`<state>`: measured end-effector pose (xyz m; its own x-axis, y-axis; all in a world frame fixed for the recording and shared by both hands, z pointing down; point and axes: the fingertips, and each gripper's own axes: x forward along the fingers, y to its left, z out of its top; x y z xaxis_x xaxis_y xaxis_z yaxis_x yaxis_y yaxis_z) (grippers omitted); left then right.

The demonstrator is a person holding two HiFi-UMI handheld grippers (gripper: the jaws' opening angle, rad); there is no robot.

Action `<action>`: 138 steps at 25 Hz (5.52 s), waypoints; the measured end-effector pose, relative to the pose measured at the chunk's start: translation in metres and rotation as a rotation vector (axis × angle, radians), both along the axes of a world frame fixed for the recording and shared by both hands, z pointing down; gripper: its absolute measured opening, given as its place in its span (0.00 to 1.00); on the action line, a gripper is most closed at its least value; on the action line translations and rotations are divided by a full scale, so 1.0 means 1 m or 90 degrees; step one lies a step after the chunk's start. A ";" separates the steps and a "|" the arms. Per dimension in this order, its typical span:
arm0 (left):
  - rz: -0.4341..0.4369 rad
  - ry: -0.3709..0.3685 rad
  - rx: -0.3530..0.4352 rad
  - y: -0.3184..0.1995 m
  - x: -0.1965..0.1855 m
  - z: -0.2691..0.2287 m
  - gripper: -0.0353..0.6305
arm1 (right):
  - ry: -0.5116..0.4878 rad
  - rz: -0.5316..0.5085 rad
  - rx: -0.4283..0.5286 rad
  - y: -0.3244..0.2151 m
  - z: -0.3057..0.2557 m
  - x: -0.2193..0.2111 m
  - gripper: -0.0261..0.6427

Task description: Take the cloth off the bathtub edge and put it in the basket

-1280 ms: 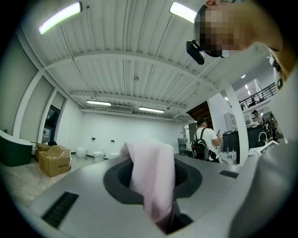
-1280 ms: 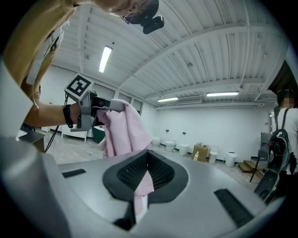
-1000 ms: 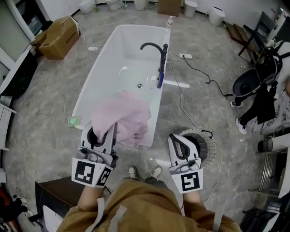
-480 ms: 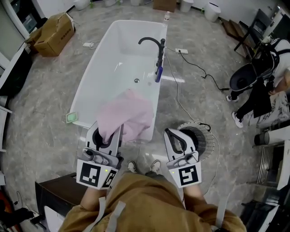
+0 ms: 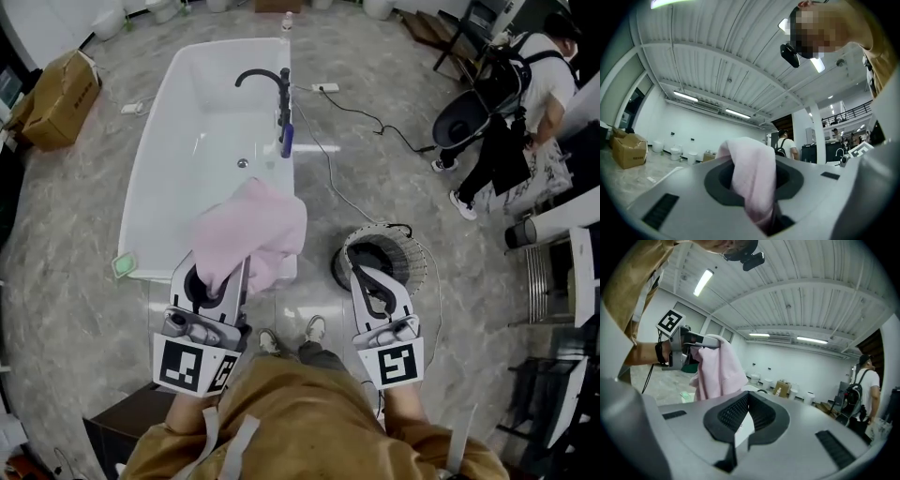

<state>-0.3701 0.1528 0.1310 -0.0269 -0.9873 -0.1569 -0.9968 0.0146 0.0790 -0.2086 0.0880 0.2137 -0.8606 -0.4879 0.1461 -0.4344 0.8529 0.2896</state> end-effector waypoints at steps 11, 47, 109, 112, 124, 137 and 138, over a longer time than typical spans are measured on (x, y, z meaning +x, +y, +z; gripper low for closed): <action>0.201 0.033 0.020 -0.047 0.101 0.005 0.21 | 0.033 0.219 -0.004 0.027 0.011 0.132 0.05; 0.277 -0.004 0.020 -0.162 0.397 -0.011 0.21 | -0.080 0.247 0.004 -0.086 0.012 0.420 0.04; 0.374 -0.023 -0.417 -0.355 0.453 0.715 0.23 | 0.033 0.359 -0.202 -0.222 0.536 0.397 0.05; 0.385 -0.025 -0.433 -0.358 0.456 0.737 0.23 | 0.037 0.360 -0.195 -0.223 0.554 0.397 0.04; 0.390 -0.056 -0.477 -0.355 0.458 0.756 0.82 | 0.035 0.375 -0.216 -0.222 0.534 0.417 0.04; 0.365 -0.043 -0.459 -0.332 0.464 0.649 0.83 | 0.028 0.353 -0.212 -0.202 0.436 0.426 0.04; 0.361 -0.042 -0.458 -0.329 0.463 0.638 0.83 | 0.026 0.351 -0.210 -0.199 0.425 0.427 0.04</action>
<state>0.0928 -0.1766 0.7686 0.4784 -0.7103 0.5163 -0.8718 -0.4547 0.1822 0.2184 -0.1110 0.6384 -0.4867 -0.7808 0.3918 -0.8286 0.5547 0.0762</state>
